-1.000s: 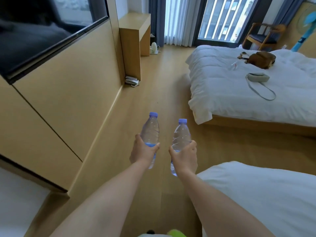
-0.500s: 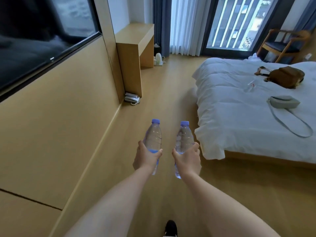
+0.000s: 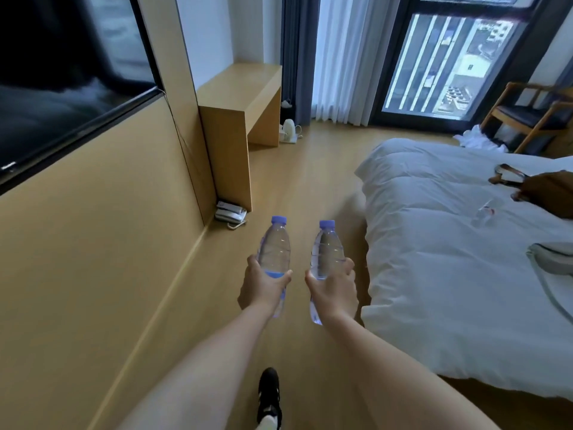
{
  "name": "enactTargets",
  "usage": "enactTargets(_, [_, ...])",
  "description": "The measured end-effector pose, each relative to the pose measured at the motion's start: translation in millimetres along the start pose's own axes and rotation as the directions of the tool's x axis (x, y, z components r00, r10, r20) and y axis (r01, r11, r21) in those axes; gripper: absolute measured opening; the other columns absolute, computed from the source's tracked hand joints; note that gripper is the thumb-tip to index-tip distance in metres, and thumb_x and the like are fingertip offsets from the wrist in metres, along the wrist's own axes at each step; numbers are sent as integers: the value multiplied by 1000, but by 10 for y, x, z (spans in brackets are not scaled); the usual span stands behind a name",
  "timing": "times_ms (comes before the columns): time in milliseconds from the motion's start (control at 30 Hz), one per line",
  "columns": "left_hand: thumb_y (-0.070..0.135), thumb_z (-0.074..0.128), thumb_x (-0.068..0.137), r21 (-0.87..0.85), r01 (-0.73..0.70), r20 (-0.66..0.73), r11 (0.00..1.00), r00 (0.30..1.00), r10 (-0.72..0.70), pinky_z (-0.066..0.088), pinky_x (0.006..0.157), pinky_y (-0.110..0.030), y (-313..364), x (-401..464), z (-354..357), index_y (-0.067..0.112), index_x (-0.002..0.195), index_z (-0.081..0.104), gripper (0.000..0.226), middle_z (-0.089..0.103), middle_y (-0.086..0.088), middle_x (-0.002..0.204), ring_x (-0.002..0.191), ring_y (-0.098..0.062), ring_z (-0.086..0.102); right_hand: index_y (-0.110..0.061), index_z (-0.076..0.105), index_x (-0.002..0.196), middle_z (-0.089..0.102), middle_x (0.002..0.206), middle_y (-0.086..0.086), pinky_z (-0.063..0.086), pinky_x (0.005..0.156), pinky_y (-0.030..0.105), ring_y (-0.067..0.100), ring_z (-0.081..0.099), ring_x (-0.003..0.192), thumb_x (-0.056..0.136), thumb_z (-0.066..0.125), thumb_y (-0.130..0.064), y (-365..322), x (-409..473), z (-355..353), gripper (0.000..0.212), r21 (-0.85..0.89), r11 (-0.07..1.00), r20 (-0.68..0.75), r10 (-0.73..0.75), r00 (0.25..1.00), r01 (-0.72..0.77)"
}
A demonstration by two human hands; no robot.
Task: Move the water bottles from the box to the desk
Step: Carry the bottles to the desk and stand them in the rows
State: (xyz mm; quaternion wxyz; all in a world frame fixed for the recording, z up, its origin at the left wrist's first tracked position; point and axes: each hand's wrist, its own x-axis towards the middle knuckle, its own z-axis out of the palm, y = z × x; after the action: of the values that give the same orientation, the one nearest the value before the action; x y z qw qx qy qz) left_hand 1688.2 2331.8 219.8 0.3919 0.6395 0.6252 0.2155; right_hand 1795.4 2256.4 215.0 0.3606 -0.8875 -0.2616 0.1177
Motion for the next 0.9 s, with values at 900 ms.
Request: enactTargets(900, [53, 78, 66, -146, 32, 40, 989, 999, -26, 52, 79, -35, 2604, 5782, 1233, 31, 114, 38, 66, 61, 7, 102, 87, -17, 60, -19, 28, 129, 57, 124, 3, 49, 83, 37, 28, 58, 113, 81, 62, -53, -2295, 5931, 1926, 68, -10, 999, 185, -49, 982, 52])
